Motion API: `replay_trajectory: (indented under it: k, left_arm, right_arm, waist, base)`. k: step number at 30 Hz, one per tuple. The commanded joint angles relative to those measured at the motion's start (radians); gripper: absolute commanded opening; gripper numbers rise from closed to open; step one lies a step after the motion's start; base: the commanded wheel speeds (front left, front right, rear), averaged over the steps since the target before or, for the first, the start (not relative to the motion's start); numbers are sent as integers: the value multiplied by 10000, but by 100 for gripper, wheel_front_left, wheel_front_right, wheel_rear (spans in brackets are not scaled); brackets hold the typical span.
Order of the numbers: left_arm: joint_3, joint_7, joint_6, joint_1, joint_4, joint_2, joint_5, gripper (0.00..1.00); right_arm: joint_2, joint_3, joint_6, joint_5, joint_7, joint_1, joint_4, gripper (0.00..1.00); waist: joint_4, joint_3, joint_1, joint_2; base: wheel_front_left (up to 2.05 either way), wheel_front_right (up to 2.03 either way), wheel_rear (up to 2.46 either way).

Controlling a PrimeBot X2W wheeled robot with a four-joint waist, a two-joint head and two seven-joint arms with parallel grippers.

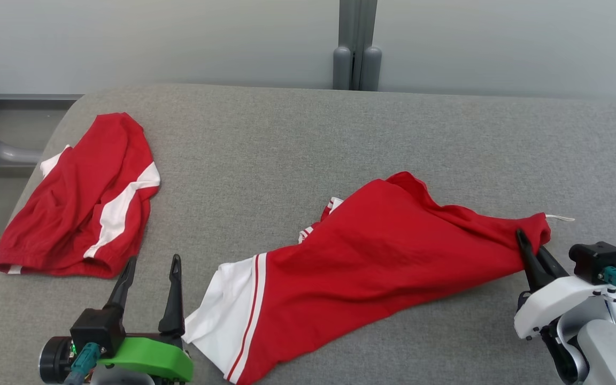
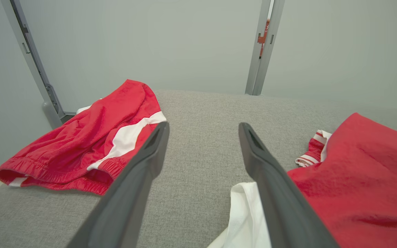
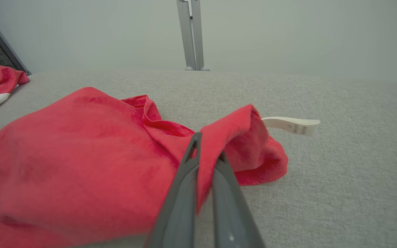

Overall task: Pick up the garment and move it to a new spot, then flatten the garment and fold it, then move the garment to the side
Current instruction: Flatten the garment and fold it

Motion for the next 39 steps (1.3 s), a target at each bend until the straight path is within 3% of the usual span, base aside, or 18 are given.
replay_trajectory:
  k: [1, 2, 9, 16, 27, 39]
  left_arm:
    - [32, -5, -7, 118, -14, 7, 78, 100]
    - [42, -5, -9, 121, -17, 6, 95, 100]
    - [39, -5, -33, 32, 35, 6, 192, 100]
    - [-48, -5, -38, 107, 45, -3, 149, 100]
    - [-106, -5, -40, -148, -20, -12, 101, 100]
    - [-575, -5, 140, -535, -24, -15, -211, 100]
  right_arm:
    - [41, -239, -17, -146, -30, 183, -136, 63]
    - [110, -413, -17, -190, -30, 326, -182, 100]
    - [443, -1222, -17, -761, -31, 665, -905, 100]
    - [565, -1322, -17, -1273, -30, 657, -1507, 100]
    - [405, 313, -17, -1477, 808, -1408, -961, 100]
    - [-104, 2176, -17, -1025, 2420, -4067, 1528, 100]
  waist:
    - [-51, 8, 0, -1]
    - [-84, 8, 0, -1]
    - [-180, -40, 0, -1]
    - [-100, -105, 0, -1]
    - [236, 136, 0, -1]
    - [1179, 939, 0, -1]
  base:
    - [0, 0, 0]
    - [0, 0, 0]
    - [0, 0, 0]
    - [0, 0, 0]
    - [0, 0, 0]
    - [0, 0, 0]
